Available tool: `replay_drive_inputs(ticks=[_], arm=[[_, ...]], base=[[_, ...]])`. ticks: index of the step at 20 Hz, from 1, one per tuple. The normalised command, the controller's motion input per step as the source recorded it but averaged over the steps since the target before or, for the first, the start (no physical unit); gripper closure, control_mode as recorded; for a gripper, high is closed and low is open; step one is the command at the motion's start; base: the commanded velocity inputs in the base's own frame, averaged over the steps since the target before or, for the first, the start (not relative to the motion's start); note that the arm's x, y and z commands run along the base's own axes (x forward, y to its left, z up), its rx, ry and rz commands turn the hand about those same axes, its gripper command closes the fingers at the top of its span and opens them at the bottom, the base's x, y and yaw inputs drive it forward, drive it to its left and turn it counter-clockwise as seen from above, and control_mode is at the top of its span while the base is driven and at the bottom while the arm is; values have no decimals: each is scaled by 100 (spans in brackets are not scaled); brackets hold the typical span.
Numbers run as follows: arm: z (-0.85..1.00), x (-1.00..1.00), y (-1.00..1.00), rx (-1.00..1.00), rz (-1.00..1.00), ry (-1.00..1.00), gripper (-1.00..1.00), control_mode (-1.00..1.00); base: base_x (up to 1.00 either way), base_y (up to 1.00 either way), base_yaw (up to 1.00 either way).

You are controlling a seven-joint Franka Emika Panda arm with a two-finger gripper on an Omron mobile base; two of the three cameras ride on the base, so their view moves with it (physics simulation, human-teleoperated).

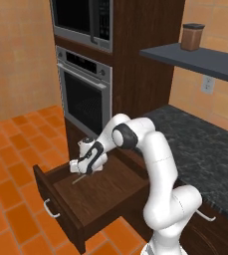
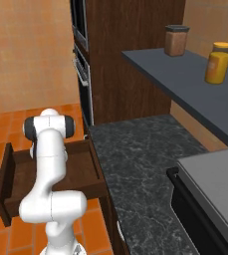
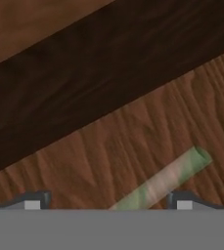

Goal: Take a straw from the drawer in front and place it inside the glass cup on the dining counter.

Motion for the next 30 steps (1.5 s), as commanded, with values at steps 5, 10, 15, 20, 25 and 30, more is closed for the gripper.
replay_drive_inputs(ticks=[5,10,15,20,25,30], arm=[[-84,0,48,-11,-9,20,100,-100],[-46,-13,24,-7,-8,9,100,-100],[10,-55,3,-2,-4,-3,100,-100],[77,-46,-1,0,-2,-10,100,-100],[90,-12,-7,0,-1,-3,100,-100],[99,-1,-5,0,0,-8,100,-100]], base=[[0,0,0],[0,0,0],[0,0,0],[0,0,0],[0,0,0],[0,0,0]])
